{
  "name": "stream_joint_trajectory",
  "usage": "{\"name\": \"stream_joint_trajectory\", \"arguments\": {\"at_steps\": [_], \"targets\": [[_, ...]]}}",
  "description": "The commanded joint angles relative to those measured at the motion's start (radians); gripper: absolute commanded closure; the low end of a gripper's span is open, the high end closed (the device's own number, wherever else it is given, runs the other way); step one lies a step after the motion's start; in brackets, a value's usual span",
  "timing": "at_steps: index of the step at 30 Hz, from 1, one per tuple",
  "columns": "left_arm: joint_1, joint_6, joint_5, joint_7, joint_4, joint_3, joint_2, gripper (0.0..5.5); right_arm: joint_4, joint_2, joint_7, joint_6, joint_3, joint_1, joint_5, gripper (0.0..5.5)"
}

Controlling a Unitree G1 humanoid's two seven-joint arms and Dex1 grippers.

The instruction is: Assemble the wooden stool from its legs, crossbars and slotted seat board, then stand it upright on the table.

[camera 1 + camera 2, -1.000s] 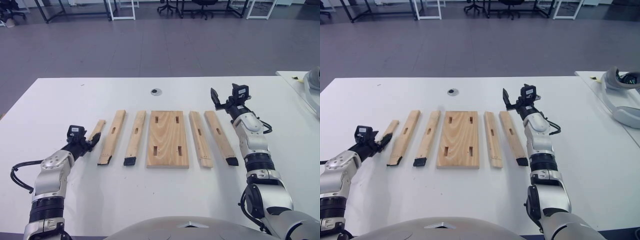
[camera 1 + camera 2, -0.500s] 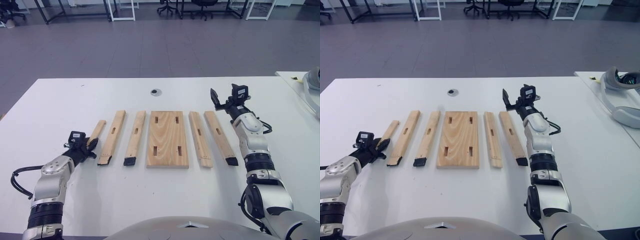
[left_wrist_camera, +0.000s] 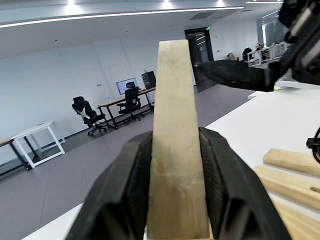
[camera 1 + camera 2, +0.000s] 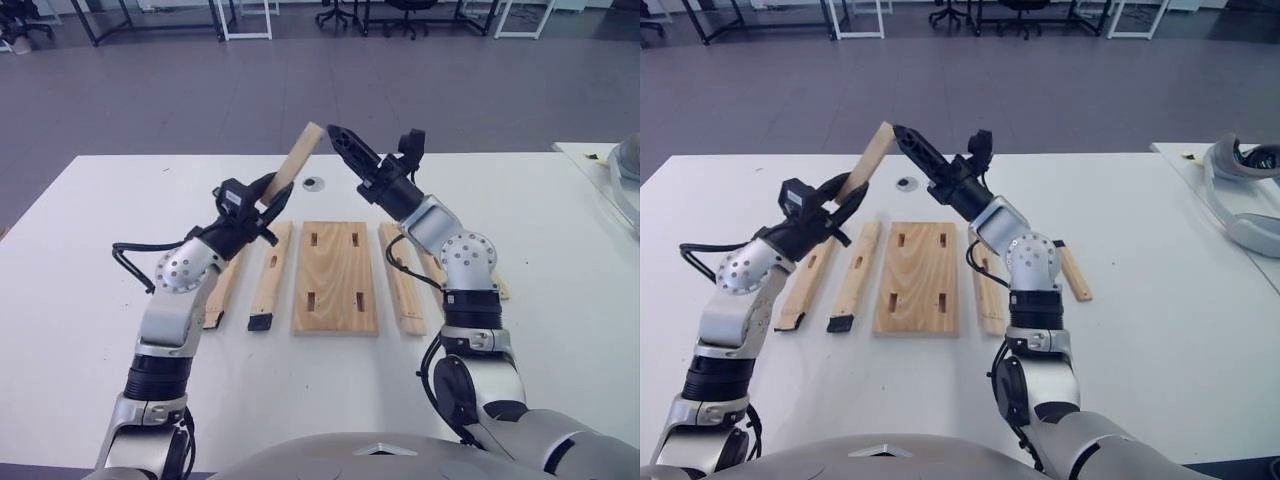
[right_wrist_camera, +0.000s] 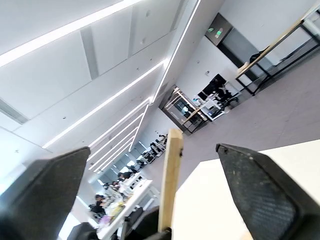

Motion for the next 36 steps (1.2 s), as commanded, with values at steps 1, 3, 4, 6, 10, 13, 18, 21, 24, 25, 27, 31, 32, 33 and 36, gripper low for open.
{"name": "stream_joint_trajectory", "arguments": {"at_steps": [1,3,4,6,10,13,18,21,24,25,27,31,32,33,36], "targets": [[-0.019,-0.014,-0.011,-0.010,-0.030,-0.012,-0.019,4.21,-0.035,0.008,-0.075,0.041,0.009,-0.021,0.013,0.80],[-0.014,-0.017,-0.003,-0.015,-0.037,-0.015,-0.016,4.21,-0.043,0.015,-0.103,0.048,-0.003,-0.016,0.034,1.05],[-0.012,-0.017,0.000,-0.017,-0.040,-0.016,-0.015,4.21,-0.046,0.020,-0.116,0.048,-0.011,-0.016,0.047,1.26],[-0.003,-0.024,0.003,-0.019,-0.037,-0.017,-0.013,4.21,-0.040,0.030,-0.144,0.033,-0.037,-0.025,0.071,1.62],[0.006,-0.037,0.014,-0.024,-0.026,-0.021,-0.014,4.21,-0.037,0.037,-0.170,0.025,-0.050,-0.036,0.086,2.32],[0.008,-0.047,0.023,-0.028,-0.026,-0.028,-0.013,4.21,-0.046,0.029,-0.160,0.033,-0.021,-0.022,0.058,2.95],[0.000,-0.054,0.033,-0.030,-0.025,-0.030,-0.005,4.21,-0.046,0.024,-0.167,0.027,-0.015,-0.023,0.059,4.19],[-0.003,-0.064,0.044,-0.026,-0.017,-0.024,0.002,4.21,-0.039,0.024,-0.175,0.020,-0.021,-0.028,0.058,4.78],[-0.005,-0.074,0.068,-0.020,0.001,-0.027,0.008,4.21,-0.047,0.023,-0.181,0.020,-0.013,-0.026,0.047,5.07],[-0.005,-0.072,0.081,-0.013,0.007,-0.028,0.009,4.21,-0.049,0.025,-0.190,0.010,-0.013,-0.025,0.034,5.07],[-0.003,-0.055,0.104,-0.017,0.022,-0.045,0.021,4.21,-0.030,0.031,-0.260,-0.052,-0.027,-0.032,-0.035,5.08],[0.026,-0.042,0.117,-0.008,0.041,-0.030,0.032,3.47,-0.058,-0.023,-0.348,-0.223,0.007,0.064,-0.307,5.08],[0.035,-0.033,0.104,-0.014,0.041,-0.013,0.042,3.38,-0.099,-0.047,-0.350,-0.241,0.026,0.121,-0.362,5.08],[0.038,-0.024,0.089,-0.015,0.038,0.007,0.049,3.26,-0.145,-0.064,-0.354,-0.247,0.034,0.172,-0.394,5.08],[0.006,0.023,-0.025,0.007,0.016,0.124,0.040,2.76,-0.316,-0.084,-0.370,-0.235,0.020,0.331,-0.408,5.08]]}}
